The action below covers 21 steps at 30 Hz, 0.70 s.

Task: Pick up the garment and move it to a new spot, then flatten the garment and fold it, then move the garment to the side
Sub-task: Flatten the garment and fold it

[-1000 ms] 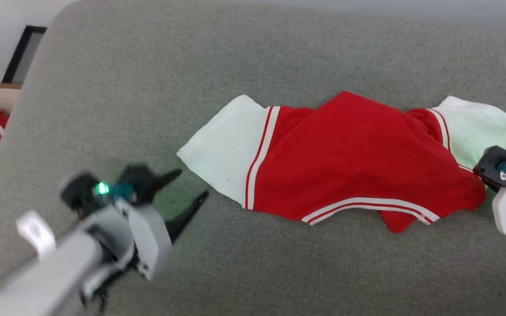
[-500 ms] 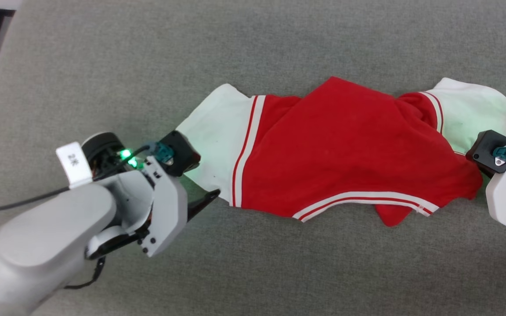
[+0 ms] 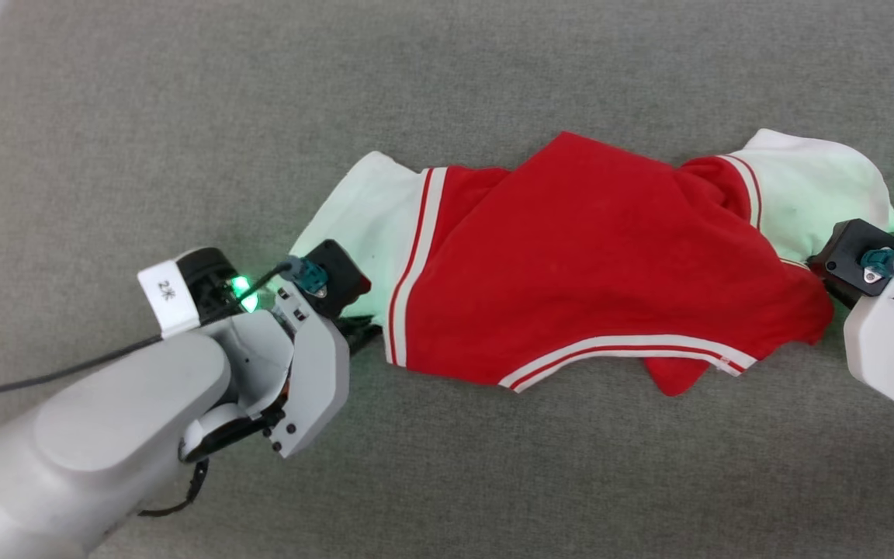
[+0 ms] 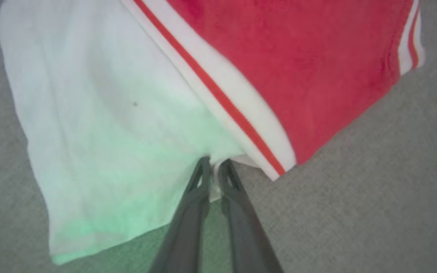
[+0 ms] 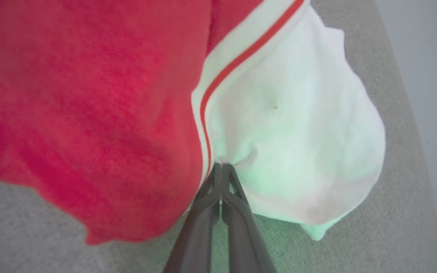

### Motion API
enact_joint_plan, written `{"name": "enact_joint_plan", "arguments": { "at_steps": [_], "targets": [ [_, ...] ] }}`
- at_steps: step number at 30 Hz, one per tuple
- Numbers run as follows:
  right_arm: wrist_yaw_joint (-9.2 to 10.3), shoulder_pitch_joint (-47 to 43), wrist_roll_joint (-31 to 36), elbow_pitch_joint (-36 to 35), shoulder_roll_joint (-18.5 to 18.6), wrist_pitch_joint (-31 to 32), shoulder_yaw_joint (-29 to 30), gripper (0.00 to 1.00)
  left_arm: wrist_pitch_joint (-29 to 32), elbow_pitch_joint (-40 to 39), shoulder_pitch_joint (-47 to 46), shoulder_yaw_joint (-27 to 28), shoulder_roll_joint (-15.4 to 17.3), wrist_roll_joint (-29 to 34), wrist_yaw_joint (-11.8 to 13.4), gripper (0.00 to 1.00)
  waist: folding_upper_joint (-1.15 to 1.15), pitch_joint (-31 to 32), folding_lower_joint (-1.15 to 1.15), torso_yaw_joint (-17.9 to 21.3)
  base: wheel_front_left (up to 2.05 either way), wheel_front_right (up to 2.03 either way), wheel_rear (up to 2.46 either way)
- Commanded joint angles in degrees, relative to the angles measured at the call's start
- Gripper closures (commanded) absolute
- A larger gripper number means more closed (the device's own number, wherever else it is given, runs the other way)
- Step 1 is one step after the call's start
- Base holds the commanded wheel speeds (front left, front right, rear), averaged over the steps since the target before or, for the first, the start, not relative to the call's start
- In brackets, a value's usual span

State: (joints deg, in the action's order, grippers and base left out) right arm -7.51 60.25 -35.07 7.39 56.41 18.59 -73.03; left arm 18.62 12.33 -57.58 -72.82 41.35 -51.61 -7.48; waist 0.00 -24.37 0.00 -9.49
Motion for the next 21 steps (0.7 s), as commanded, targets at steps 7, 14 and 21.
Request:
{"name": "enact_joint_plan", "arguments": {
  "at_steps": [7,14,21],
  "targets": [
    [0.04,1.3,-5.7,3.1,-1.2,-6.4,-0.4,1.00,-6.1,3.9,0.4,-0.6,1.6,-5.0,0.1,1.00,0.00,2.9,0.00,1.5,0.00,0.00,0.00],
    [0.04,3.6,-14.8,5.4,-1.0,-15.1,2.2,1.00,-17.7,5.3,-1.4,1.9,2.4,-19.9,0.1,1.00,0.00,5.7,0.00,3.2,0.00,0.00,0.00],
    [0.05,5.6,-23.1,12.7,-5.3,-18.1,8.4,1.00,-21.3,8.7,-5.8,7.5,-0.3,-31.7,0.1,1.00,0.00,5.6,0.00,5.0,0.00,0.00,0.00]
  ]
}}
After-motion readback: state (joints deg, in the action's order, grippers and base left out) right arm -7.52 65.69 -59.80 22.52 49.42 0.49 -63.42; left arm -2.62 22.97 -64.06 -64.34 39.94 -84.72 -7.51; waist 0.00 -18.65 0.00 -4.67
